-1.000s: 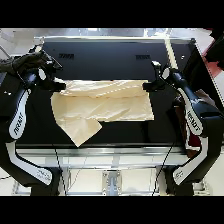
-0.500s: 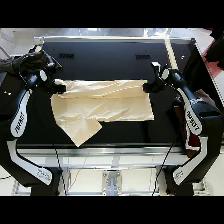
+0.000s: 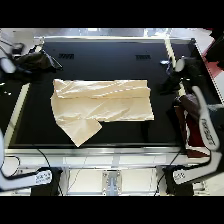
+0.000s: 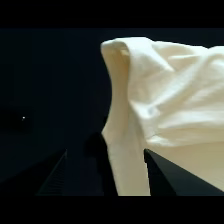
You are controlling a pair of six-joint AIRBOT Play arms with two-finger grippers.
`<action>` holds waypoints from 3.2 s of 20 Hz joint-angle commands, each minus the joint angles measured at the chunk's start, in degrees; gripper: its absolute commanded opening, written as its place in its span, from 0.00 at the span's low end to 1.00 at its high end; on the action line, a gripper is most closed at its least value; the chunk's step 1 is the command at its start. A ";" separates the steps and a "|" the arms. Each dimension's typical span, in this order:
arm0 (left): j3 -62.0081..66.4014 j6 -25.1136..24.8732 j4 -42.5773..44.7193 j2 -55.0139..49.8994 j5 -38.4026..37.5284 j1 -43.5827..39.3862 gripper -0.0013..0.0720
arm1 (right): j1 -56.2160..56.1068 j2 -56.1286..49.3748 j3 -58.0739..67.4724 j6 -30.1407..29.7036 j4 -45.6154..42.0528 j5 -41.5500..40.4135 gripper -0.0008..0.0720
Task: Fold the shirts.
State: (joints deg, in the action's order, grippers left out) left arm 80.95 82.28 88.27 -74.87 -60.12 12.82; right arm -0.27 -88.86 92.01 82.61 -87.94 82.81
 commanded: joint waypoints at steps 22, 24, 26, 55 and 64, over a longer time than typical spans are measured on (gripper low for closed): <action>-51.19 8.79 -35.41 7.15 -9.88 9.99 0.78 | 6.67 16.11 -0.04 -1.03 4.17 -10.14 0.52; -51.21 8.81 -35.39 7.13 -9.25 8.74 0.78 | 6.67 16.11 -0.04 -1.03 4.48 -10.16 0.52; -51.21 8.85 -35.41 7.13 -7.85 6.84 0.78 | 6.67 16.11 -0.04 -1.03 5.42 -10.16 0.52; -51.19 2.71 -46.82 6.49 -3.21 0.02 0.03 | 19.91 42.75 -54.25 24.72 25.03 -38.95 0.15; -51.19 1.20 -46.84 6.60 -5.27 0.02 0.03 | 18.75 19.93 -59.21 -6.88 58.95 -28.44 0.67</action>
State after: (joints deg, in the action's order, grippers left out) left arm 29.71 83.94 41.45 -68.31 -64.99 12.84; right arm 19.16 -64.34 33.95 81.03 -36.95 52.51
